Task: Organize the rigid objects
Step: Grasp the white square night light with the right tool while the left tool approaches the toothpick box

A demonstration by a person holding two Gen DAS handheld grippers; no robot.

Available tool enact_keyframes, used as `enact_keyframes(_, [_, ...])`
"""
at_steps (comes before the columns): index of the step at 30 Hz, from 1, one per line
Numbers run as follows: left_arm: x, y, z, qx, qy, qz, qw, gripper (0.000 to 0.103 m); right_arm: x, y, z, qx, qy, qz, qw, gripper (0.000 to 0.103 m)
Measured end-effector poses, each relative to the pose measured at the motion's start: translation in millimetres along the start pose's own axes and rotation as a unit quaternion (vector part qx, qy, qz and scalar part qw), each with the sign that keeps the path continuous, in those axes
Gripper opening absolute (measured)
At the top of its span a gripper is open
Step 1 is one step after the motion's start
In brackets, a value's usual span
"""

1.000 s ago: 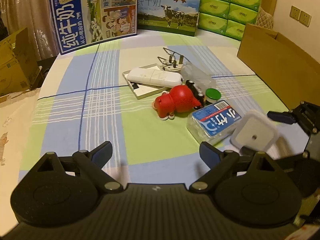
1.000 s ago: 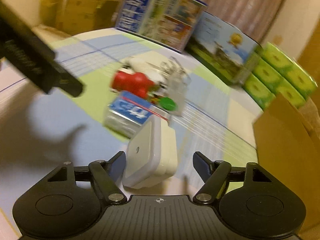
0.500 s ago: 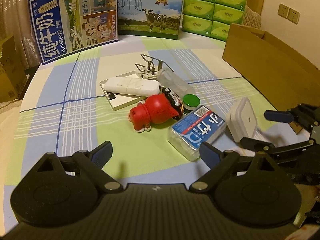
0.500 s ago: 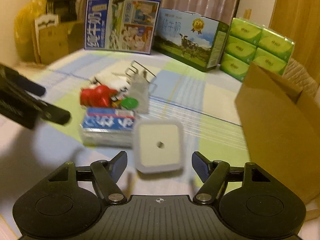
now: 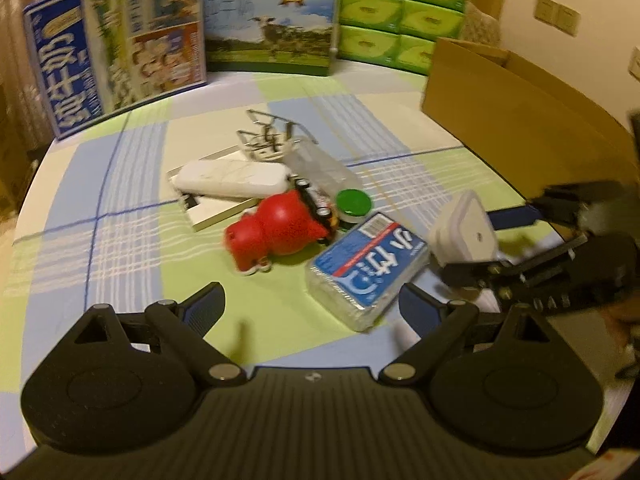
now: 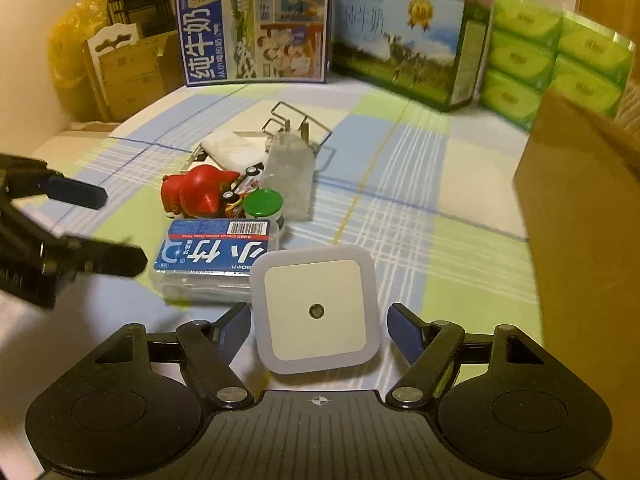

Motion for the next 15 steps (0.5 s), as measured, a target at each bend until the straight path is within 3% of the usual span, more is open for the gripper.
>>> enact_keyframes(3, [0.0, 3.2, -12.1, -0.006, 0.044, -0.001, 0.9990, 0.092, 3.7, 1.4, -9.7, 0.027, 0.027, 0.009, 0.999, 0.063])
enact_keyframes(9, [-1.8, 17.8, -37.1, -0.007, 0.142, -0.006, 0.9898, 0.091, 8.5, -20.5, -25.8, -0.006, 0.031, -0.003, 0.999, 0.062])
enact_keyframes(15, [7.5, 40.8, -39.5, -0.020, 0.145, 0.000, 0.9893, 0.086, 2.8, -22.0, -36.9, -0.013, 0.051, 0.000, 0.999, 0.062])
Point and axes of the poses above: each gripper's, at about its wrist camera, not at the fingertips, and y roughly the way its jaws point, z to its left, x to its top, the point moved 5 cm from there along y, roughly the way its jaws point, and after that the axes turned 1 degree about y, right-handed, at the moved point
